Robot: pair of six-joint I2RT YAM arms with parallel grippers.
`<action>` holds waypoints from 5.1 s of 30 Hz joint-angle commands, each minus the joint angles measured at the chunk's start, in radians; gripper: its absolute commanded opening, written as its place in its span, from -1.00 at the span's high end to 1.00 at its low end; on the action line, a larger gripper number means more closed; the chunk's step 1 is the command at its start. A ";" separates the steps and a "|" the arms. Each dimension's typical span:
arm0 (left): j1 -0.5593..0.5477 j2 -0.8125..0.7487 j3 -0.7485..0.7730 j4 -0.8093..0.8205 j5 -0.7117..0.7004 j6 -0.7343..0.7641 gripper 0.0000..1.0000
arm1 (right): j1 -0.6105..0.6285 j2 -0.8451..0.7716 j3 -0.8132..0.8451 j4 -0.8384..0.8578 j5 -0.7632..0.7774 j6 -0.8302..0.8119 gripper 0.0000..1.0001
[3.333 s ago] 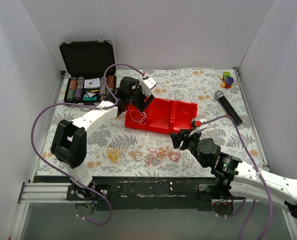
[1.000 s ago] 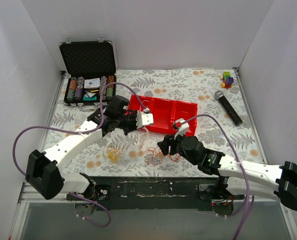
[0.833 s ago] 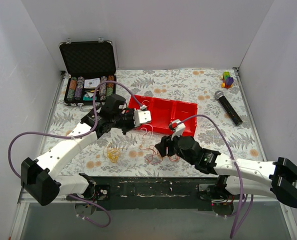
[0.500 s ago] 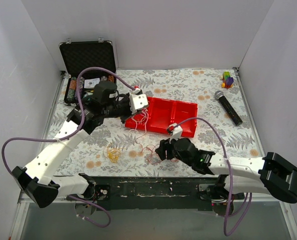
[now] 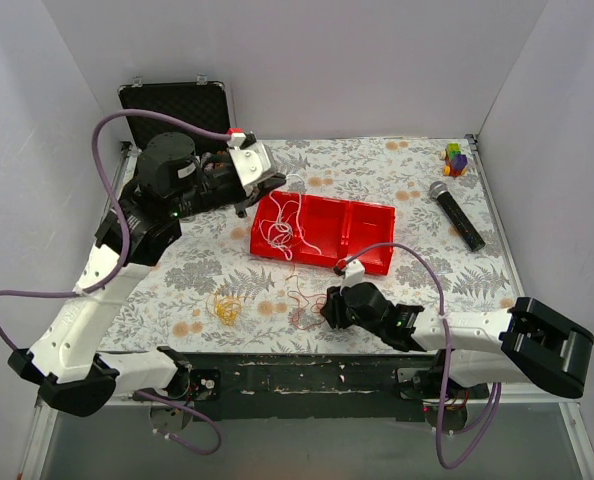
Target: Untangle the cables
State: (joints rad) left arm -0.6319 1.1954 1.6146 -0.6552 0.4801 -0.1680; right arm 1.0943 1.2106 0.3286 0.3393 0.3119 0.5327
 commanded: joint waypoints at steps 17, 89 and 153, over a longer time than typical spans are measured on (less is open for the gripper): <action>-0.006 -0.003 0.172 0.042 0.026 -0.074 1.00 | 0.009 -0.422 0.090 -0.134 -0.049 -0.142 -0.29; 0.132 0.161 -0.515 0.870 -0.338 -0.088 1.00 | 0.006 -0.608 0.050 -0.240 0.380 -0.088 0.05; 0.144 0.046 -0.538 0.269 -0.086 -0.027 -0.68 | 0.003 -0.592 0.035 -0.215 0.345 -0.083 -0.01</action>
State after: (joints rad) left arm -0.4866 1.4006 1.0409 -0.2020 0.3099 -0.2451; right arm 1.0958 0.6102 0.3439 0.0601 0.6682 0.4461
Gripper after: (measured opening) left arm 0.825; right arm 0.504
